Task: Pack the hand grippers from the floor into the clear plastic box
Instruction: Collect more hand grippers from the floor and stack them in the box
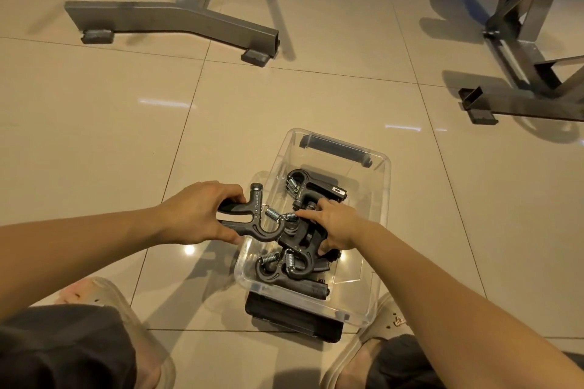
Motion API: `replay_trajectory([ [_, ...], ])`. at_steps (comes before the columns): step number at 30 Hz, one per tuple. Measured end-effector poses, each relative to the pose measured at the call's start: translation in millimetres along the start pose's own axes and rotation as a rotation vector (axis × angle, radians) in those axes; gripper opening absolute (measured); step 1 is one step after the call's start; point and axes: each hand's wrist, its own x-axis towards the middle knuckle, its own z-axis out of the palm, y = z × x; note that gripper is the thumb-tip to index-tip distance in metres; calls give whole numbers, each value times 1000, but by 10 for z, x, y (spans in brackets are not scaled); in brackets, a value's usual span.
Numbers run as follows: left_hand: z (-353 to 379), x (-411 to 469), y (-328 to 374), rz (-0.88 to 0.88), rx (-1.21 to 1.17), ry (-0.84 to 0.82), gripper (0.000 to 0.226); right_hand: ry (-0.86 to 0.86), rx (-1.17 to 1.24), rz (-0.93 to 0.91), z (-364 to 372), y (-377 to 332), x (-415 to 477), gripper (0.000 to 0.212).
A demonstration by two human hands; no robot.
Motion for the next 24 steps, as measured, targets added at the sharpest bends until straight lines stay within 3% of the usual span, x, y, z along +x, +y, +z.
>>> replay_trajectory([
  [9,0,6,50,-13,3,-22,50,10,-5,29,-89,-34,-99,94],
  [18,33,23,82,-2,32,-21,52,149,108,416,-10,-124,-154,91],
  [24,37,24,75,-3,20,-25,53,152,261,530,81,-216,-133,81],
])
